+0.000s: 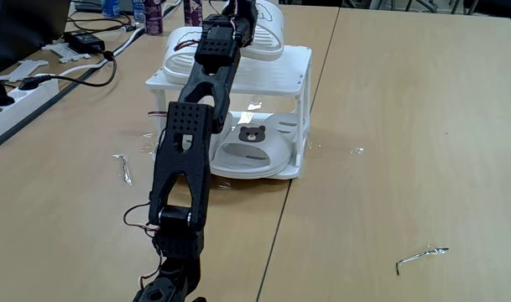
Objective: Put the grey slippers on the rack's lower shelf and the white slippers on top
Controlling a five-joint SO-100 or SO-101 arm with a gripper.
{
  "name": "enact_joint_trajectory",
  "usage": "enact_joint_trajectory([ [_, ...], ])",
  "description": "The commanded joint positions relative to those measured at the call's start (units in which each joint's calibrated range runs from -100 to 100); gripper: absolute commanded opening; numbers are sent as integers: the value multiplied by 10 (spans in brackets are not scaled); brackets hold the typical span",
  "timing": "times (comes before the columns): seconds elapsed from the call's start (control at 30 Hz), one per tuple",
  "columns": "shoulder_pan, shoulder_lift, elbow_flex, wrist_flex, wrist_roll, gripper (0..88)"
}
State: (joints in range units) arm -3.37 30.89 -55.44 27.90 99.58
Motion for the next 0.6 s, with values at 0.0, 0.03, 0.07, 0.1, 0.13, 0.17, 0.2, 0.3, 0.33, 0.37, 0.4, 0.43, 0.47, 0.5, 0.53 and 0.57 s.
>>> enact_joint_trajectory([
  [0.0,4,-18,-42,-5,4,11],
  [0.03,4,-16,-38,-5,4,14],
  [0.07,4,-14,-32,-5,4,14],
  [0.1,4,-13,-31,-5,4,16],
  [0.13,4,-12,-31,-6,4,29],
  [0.17,4,-12,-31,-6,4,63],
  [0.2,2,-12,-31,-6,4,112],
  [0.3,3,-12,-16,-6,4,228],
  [0.33,4,-14,-7,-6,4,240],
  [0.37,5,-17,0,-6,4,244],
  [0.4,5,-20,9,-6,4,245],
  [0.43,5,-22,14,-6,4,249],
  [0.47,4,-25,17,-5,4,258],
  [0.5,2,-33,23,-3,4,268],
  [0.53,0,-44,47,-3,4,277],
  [0.57,-1,-66,88,-3,4,283],
])
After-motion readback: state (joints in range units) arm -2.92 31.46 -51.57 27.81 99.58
